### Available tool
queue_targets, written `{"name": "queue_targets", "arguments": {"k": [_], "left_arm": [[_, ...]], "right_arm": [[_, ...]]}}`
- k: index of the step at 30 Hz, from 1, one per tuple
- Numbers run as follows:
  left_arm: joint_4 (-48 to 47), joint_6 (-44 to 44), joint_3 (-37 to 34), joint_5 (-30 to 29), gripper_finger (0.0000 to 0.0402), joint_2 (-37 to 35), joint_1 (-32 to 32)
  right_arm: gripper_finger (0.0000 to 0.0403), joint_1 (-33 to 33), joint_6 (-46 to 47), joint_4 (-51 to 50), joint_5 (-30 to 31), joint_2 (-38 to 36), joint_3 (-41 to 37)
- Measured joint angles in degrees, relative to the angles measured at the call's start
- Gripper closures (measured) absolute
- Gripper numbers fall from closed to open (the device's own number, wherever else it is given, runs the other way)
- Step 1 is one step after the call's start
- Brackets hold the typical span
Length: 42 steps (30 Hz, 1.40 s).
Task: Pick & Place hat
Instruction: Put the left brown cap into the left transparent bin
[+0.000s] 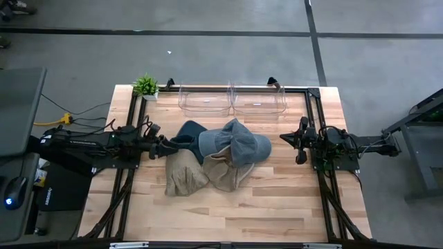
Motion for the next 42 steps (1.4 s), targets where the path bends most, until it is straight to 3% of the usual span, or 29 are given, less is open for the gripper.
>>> {"name": "queue_targets", "arguments": {"k": [5, 8, 13, 17, 25, 33, 42], "left_arm": [[-4.75, -0.09, 0.33, 6.05, 0.0126, -0.02, -0.01], [-12.58, 1.45, 3.67, 8.50, 0.0126, 0.00, -0.02], [-30.58, 8.72, 13.23, 7.36, 0.0126, 0.02, -0.02], [-41.63, 9.34, 18.49, 5.23, 0.0126, 1.20, -0.01], [-42.89, 1.63, 19.74, 11.50, 0.0126, 7.67, -0.02], [-42.24, 0.10, 19.72, 11.25, 0.0126, 18.05, 0.00], [-40.60, 4.50, 19.72, 3.94, 0.0126, 27.16, 0.04]], "right_arm": [[0.0402, -0.01, 0.00, -0.01, 0.00, -0.01, 0.01], [0.0402, -0.02, 0.00, 0.00, 0.00, 0.00, 0.01], [0.0402, -0.02, 0.00, -0.01, 0.00, -0.01, 0.01], [0.0402, -0.02, 0.00, -0.02, 0.00, -0.01, -0.01], [0.0402, 0.00, 0.00, 0.00, 0.00, -0.01, -0.01], [0.0402, 0.00, 0.00, -0.01, 0.00, 0.00, 0.00], [0.0402, -0.02, 0.00, -0.01, 0.00, -0.01, 0.00]]}}
